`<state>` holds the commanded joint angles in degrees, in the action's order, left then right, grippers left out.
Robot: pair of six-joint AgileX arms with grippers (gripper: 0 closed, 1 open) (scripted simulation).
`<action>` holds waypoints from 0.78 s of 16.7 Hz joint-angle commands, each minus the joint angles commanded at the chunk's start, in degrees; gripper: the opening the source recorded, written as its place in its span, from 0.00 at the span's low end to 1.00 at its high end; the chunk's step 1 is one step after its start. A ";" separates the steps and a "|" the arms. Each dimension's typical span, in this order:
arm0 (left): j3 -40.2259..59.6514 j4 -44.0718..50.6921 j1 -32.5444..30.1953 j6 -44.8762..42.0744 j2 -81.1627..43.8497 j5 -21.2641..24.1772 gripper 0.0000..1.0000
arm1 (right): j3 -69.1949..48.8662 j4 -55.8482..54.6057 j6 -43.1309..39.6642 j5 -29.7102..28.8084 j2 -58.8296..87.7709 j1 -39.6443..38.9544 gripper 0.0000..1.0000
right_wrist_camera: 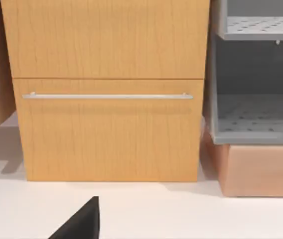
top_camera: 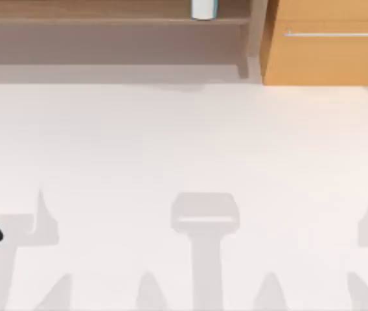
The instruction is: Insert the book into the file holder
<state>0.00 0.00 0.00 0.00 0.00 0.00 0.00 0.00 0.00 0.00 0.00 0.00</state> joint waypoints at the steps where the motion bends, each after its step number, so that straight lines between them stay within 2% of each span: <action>1: 0.00 0.00 0.00 0.00 0.00 0.00 1.00 | 0.00 0.00 0.00 0.00 0.00 0.00 1.00; 6: 0.00 0.00 0.00 0.00 0.00 0.00 1.00 | -3.91 -1.44 0.15 -3.37 5.64 -3.77 1.00; 9: 0.00 0.00 0.00 0.00 0.00 0.00 1.00 | -10.82 -3.92 0.23 -8.79 15.93 -9.91 1.00; 13: 0.00 0.00 0.00 0.00 0.00 0.00 1.00 | -23.82 -8.76 0.20 -17.80 36.84 -19.88 1.00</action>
<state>0.00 0.00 0.00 0.00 0.00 0.00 -23.82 -8.76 0.20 -17.80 36.84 -19.88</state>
